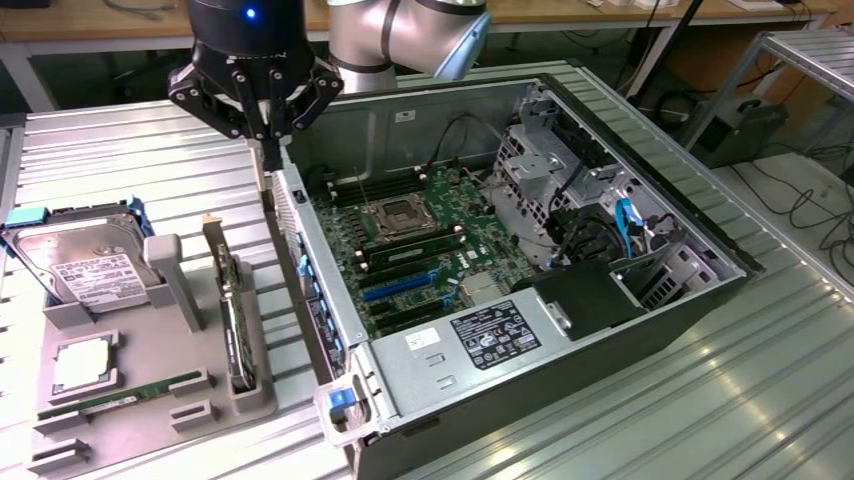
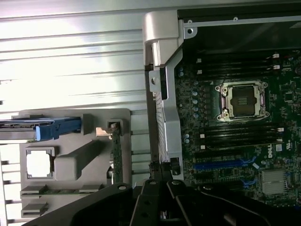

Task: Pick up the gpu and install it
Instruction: 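Reach for the gpu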

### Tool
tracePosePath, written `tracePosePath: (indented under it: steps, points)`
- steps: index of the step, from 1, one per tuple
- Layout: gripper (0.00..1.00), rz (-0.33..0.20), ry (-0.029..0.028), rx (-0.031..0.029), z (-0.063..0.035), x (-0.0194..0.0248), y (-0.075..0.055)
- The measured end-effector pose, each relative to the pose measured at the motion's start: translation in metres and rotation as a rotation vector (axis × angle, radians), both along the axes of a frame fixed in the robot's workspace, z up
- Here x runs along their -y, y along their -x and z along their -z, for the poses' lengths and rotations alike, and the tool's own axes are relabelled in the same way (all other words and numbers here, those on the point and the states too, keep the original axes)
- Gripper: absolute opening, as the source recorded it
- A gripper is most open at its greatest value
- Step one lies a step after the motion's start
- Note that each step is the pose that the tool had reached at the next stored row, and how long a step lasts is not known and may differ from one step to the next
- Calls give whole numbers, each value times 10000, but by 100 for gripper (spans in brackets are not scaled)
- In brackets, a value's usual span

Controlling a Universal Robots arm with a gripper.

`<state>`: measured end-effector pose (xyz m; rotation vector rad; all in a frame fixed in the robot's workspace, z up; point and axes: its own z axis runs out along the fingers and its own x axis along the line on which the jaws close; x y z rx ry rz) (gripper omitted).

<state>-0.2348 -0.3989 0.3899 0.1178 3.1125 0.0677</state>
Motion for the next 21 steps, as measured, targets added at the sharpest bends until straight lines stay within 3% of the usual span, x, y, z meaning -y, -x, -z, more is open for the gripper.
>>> tracePosePath:
  steps: [21]
  points:
    - [11,0,1,-1,0,0,87]
